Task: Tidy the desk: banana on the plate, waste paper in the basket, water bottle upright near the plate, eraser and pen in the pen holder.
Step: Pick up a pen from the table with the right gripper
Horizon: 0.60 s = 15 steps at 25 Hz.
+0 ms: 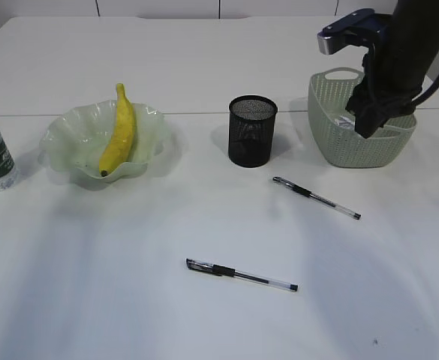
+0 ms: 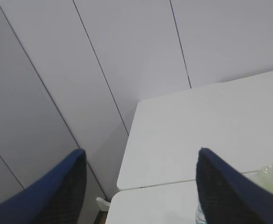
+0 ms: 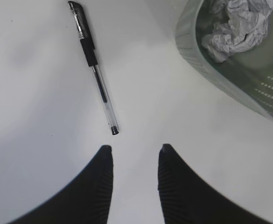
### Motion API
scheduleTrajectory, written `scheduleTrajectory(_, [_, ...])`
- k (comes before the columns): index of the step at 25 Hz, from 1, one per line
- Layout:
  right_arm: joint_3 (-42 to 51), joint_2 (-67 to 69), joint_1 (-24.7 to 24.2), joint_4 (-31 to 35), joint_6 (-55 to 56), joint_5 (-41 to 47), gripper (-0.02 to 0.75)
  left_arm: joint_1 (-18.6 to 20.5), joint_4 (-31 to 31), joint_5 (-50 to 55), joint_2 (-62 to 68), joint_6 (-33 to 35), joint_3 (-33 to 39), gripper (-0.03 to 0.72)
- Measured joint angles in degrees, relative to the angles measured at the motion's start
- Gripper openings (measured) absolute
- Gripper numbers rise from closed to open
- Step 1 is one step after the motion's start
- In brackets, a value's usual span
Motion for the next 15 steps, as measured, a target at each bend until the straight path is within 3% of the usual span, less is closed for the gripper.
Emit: scheduleTrajectory(15, [0.0, 4.4, 0.0, 3.3, -6.8, -2.6, 0.249, 0.0, -1.2, 0.4, 0.0, 0.0, 0.0, 0.521])
